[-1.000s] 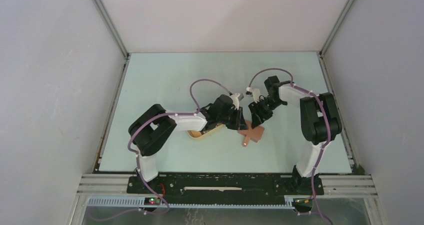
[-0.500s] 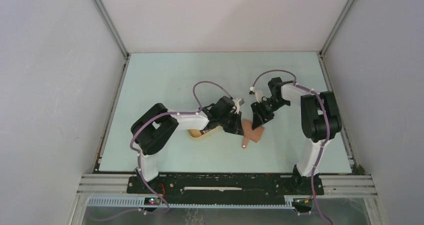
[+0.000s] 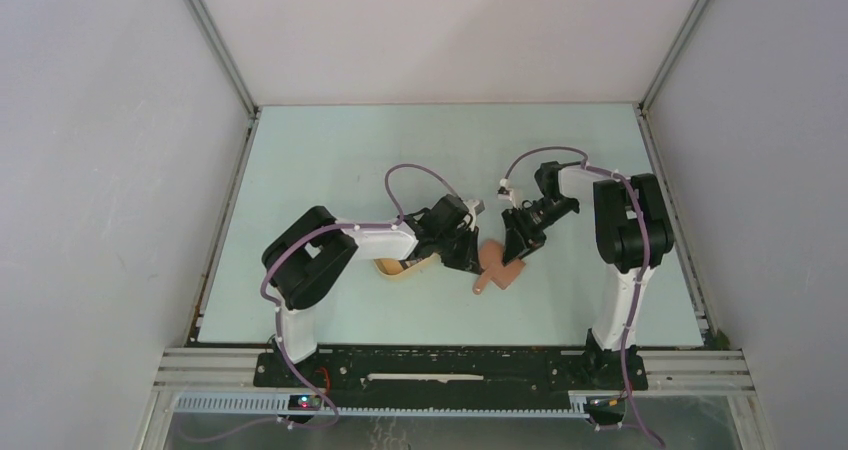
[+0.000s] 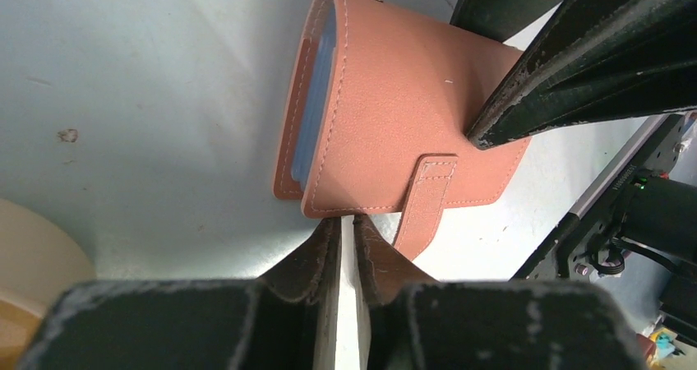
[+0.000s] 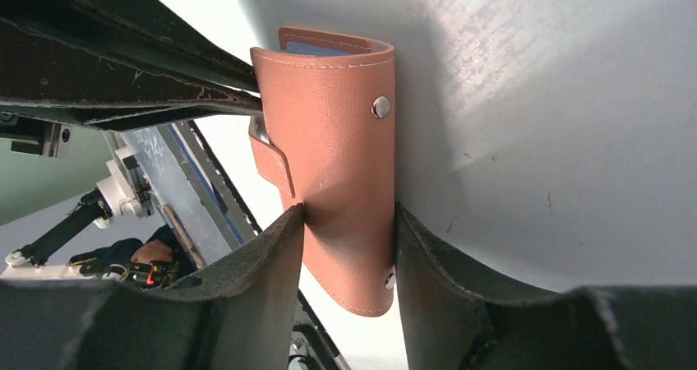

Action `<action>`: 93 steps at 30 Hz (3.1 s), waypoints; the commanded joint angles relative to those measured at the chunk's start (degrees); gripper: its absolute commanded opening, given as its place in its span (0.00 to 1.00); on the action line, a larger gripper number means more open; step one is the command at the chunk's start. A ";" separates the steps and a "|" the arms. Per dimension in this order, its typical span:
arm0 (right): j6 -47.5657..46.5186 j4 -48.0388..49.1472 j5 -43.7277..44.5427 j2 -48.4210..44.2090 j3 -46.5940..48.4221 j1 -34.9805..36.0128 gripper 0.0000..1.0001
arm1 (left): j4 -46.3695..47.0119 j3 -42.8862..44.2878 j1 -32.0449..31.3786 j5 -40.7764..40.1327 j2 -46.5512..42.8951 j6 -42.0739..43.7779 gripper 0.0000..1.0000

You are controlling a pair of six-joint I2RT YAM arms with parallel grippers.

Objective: Put the credit cards into the card holder
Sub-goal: Close the card holder at the center of the board.

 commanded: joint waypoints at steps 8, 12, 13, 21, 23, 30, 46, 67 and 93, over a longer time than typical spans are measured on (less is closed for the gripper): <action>0.76 -0.28 -2.94 0.72 1.44 0.31 0.26 | 0.94 -0.71 0.56 -1.63 -2.34 0.11 0.15; 0.53 -0.20 -5.51 -0.19 1.44 -0.97 0.12 | 2.00 -1.62 0.61 -2.46 -4.53 -0.89 0.18; 0.33 -0.26 -6.10 -0.55 1.44 -1.55 0.11 | 2.04 -2.09 0.73 -3.23 -5.73 -1.10 0.20; -1.65 -0.35 -7.34 -5.43 1.44 -6.01 0.08 | 5.21 -5.69 1.84 -6.31 -15.87 -2.13 0.25; -2.00 0.39 -5.22 -8.44 1.44 -7.07 0.08 | 5.57 -6.84 2.21 -7.42 -18.04 -2.15 0.25; -4.90 0.95 10.68 -19.91 9.98 -9.82 0.06 | 5.77 -10.99 3.91 -10.68 -25.10 -1.63 0.26; -17.46 46.49 62.24 -27.65 -17.90 8.24 0.05 | 7.82 -17.76 5.28 -13.40 -31.50 -3.06 0.25; -5.61 31.71 51.84 -30.28 -24.50 19.16 0.75 | 9.54 -19.12 5.57 -13.56 -32.15 -3.38 0.25; -0.45 -7.64 -11.54 -13.93 20.27 -17.03 0.63 | 22.84 -20.84 9.96 -18.23 -47.75 4.40 0.95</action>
